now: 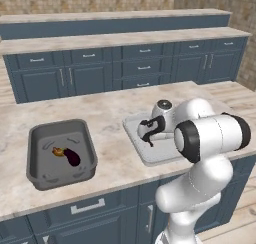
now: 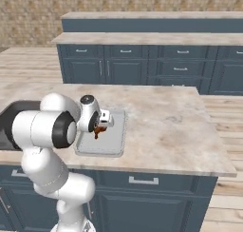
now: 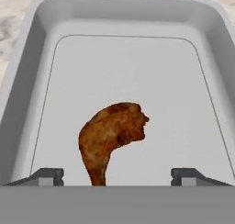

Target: Place one eggplant and one chicken drumstick in each tupperware on the nearby counter, to pack two identical lunches.

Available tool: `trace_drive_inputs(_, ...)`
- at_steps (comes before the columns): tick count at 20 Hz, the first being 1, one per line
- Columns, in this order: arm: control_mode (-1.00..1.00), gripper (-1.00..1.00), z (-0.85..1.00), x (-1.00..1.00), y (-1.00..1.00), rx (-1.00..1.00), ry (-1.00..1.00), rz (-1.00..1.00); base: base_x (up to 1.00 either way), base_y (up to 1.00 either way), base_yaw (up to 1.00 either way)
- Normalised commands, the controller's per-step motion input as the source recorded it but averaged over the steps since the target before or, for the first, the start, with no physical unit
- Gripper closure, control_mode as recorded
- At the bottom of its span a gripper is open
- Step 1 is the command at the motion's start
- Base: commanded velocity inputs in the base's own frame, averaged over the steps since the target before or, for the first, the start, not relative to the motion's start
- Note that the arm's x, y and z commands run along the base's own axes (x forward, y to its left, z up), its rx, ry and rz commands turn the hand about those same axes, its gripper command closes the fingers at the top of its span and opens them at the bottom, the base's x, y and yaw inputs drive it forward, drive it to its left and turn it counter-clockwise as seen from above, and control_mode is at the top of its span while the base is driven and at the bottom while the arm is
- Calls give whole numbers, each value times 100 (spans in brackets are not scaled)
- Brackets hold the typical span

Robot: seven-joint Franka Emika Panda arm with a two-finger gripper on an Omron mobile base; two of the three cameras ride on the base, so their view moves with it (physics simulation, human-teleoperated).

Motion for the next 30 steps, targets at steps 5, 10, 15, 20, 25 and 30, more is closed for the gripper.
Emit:
trace_drive_inputs(5,-100,-100,66,-42,-36,0,0,-2,0,0,0)
trace_drive_inputs(10,-100,-100,56,-95,-20,0,0,-3,0,0,0)
trace_drive_inputs(15,-100,-100,30,-100,0,-2,0,0,0,0,0)
trace_drive_inputs(20,-100,-100,25,-100,11,-8,0,0,0,0,0)
trace_drive_inputs(25,-100,-100,19,-99,15,-8,0,0,0,0,0)
trace_drive_inputs(30,-100,-100,27,-81,1,-3,0,1,0,0,0)
